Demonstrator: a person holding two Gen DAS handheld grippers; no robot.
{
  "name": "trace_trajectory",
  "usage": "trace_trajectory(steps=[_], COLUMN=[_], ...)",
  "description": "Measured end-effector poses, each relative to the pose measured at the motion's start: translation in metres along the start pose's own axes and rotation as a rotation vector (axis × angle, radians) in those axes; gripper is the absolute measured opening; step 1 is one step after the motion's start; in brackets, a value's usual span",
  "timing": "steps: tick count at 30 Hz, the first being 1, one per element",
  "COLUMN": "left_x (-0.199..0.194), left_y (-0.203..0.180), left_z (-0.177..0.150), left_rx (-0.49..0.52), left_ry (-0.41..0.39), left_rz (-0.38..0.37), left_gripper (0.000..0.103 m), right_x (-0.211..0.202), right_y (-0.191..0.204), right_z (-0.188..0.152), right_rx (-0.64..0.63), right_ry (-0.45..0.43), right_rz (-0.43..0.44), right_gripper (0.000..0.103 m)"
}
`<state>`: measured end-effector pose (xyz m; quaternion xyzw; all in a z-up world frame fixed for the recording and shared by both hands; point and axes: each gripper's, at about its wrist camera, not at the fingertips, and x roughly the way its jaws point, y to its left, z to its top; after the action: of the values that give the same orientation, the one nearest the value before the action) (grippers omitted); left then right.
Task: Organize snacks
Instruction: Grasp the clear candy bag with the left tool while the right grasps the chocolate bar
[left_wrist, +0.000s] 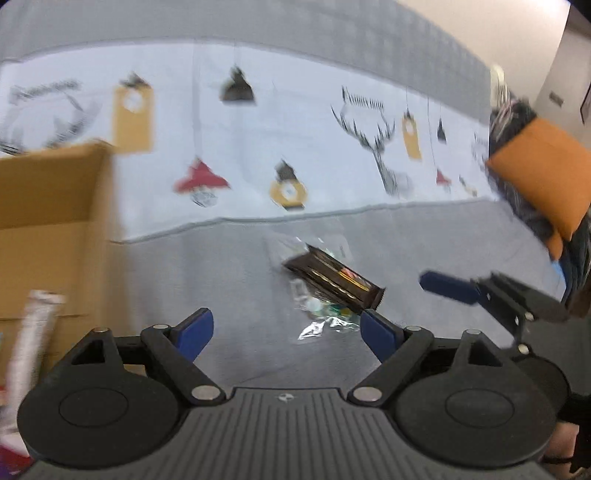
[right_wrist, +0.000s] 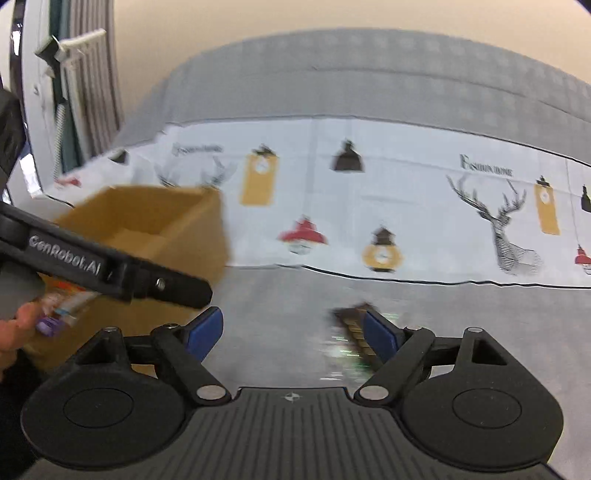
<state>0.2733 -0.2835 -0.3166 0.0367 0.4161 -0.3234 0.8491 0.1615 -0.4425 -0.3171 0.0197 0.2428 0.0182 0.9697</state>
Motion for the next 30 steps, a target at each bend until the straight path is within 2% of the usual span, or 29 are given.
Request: trace_trajectory(steps=[3, 5, 6, 8, 10, 11, 13, 14, 15, 16, 18, 20, 25, 30], left_x=[0.052, 0.082, 0.093, 0.111, 0.128, 0.133, 0.137, 0.138, 0.138, 0.140, 0.138, 0.129, 0.083, 0.032], left_y=[-0.003, 0.000, 0.002, 0.009, 0.013, 0.012, -0.001, -0.005, -0.004, -0.002, 0.005, 0.009, 0.000, -0.015], left_z=[0.004, 0.006, 0.007, 0.009, 0.009, 0.007, 0.007, 0.007, 0.007, 0.007, 0.008, 0.010, 0.013, 0.008], left_rx=[-0.016, -0.032, -0.042, -0.096, -0.146, -0.141, -0.059, -0.047, -0.076, -0.110, -0.163, -0.198, -0.150, -0.098], left_ry=[0.077, 0.117, 0.134, 0.155, 0.174, 0.159, 0.124, 0.117, 0.123, 0.130, 0.138, 0.155, 0.117, 0.089], left_rz=[0.003, 0.013, 0.008, -0.010, -0.027, -0.021, -0.004, -0.023, -0.065, -0.072, -0.082, -0.078, -0.021, -0.012], left_gripper=[0.077, 0.073, 0.072, 0.072, 0.069, 0.068, 0.055, 0.030, 0.023, 0.020, 0.010, 0.009, 0.005, 0.000], right_x=[0.029, 0.049, 0.059, 0.072, 0.083, 0.090, 0.103, 0.105, 0.106, 0.105, 0.101, 0.092, 0.055, 0.012], right_y=[-0.026, -0.035, -0.040, -0.049, -0.051, -0.050, -0.051, -0.051, -0.050, -0.051, -0.059, -0.071, -0.093, -0.082], right_z=[-0.013, -0.023, -0.026, -0.027, -0.028, -0.028, -0.032, -0.033, -0.035, -0.036, -0.036, -0.040, -0.057, -0.063], right_rx=[-0.003, -0.030, -0.018, 0.012, -0.016, -0.032, -0.031, -0.028, -0.028, -0.021, 0.032, 0.096, 0.236, 0.333], right_ry=[0.027, 0.063, 0.096, 0.116, 0.115, 0.124, 0.157, 0.164, 0.171, 0.178, 0.185, 0.188, 0.162, 0.111], right_rz=[-0.025, -0.050, -0.038, -0.037, -0.052, -0.067, -0.084, -0.082, -0.075, -0.074, -0.064, -0.088, -0.138, -0.160], right_gripper=[0.066, 0.049, 0.046, 0.044, 0.044, 0.045, 0.051, 0.048, 0.046, 0.041, 0.041, 0.040, 0.040, 0.040])
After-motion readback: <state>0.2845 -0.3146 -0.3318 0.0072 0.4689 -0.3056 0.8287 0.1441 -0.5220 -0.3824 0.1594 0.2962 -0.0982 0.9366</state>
